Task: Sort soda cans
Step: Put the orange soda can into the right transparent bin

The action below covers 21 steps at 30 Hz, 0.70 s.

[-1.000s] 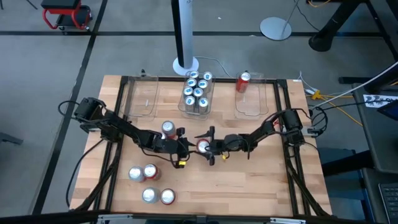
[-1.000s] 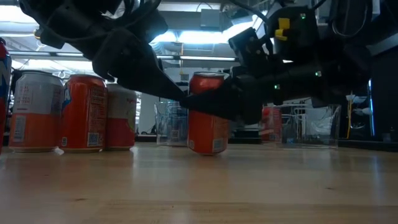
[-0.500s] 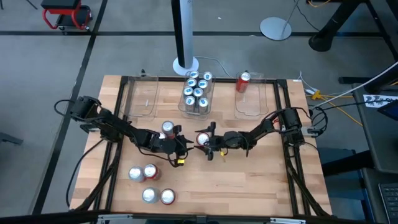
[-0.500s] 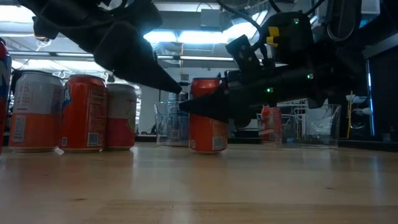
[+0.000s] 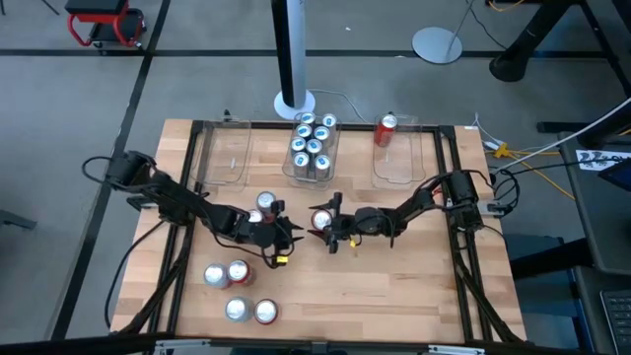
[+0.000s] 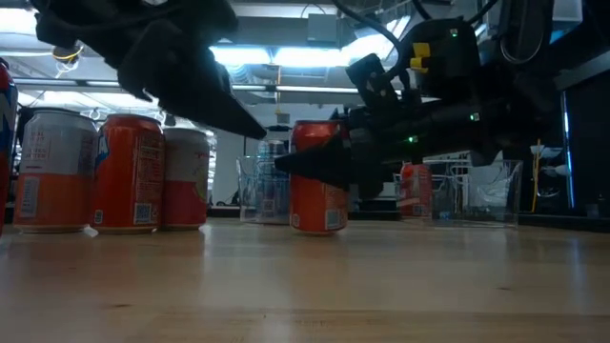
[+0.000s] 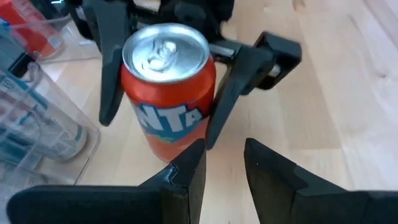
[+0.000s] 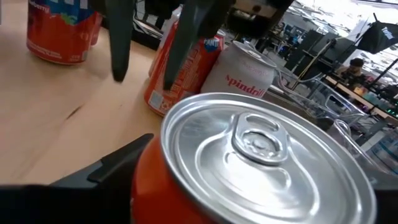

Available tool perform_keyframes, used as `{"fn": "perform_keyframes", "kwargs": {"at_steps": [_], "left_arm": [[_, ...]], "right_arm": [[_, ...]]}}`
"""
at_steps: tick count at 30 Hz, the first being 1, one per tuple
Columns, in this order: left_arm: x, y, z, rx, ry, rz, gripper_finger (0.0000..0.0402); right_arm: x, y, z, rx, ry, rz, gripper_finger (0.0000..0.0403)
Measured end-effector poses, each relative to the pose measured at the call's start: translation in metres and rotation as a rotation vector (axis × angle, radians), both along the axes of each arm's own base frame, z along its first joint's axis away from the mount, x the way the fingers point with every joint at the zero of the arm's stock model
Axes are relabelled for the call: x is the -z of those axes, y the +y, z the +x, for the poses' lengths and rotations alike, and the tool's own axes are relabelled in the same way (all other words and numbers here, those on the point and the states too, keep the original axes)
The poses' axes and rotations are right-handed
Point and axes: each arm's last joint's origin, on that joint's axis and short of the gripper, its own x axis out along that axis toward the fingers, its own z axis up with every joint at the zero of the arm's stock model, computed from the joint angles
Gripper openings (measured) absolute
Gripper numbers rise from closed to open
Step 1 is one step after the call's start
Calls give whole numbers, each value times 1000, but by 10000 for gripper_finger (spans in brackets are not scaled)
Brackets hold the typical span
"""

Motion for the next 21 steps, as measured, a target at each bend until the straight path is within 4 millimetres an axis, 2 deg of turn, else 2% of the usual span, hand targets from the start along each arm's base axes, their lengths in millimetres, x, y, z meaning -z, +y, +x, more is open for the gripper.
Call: {"fn": "perform_keyframes", "kwargs": {"at_steps": [7,14,21], "left_arm": [[-12,2,-6,-4,-12,-6,102],[-11,3,-8,-5,8,-2,102],[-11,0,-9,9,9,2,102]], "right_arm": [[-4,-5,0,-1,-6,-2,335],[-16,-5,-1,4,6,-32,335],[-19,-7,-1,9,5,-50,335]]}}
